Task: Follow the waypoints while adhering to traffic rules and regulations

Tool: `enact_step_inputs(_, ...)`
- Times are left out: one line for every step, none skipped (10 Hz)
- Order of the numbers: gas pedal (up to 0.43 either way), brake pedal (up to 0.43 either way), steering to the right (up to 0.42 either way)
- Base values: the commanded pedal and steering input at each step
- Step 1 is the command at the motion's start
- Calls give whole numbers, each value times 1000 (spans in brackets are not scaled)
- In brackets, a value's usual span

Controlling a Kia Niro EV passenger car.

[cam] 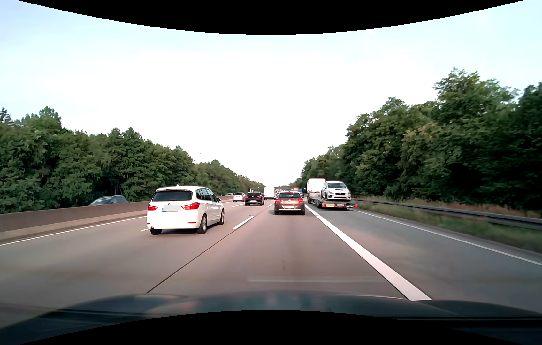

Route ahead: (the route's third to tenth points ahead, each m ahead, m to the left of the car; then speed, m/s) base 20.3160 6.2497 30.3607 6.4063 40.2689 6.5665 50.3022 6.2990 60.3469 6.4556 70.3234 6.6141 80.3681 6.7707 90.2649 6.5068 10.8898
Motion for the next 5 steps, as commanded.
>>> enact_step_inputs(79, 0, -4)
enact_step_inputs(67, 0, -3)
enact_step_inputs(59, 0, -4)
enact_step_inputs(47, 0, -3)
enact_step_inputs(47, 0, -4)
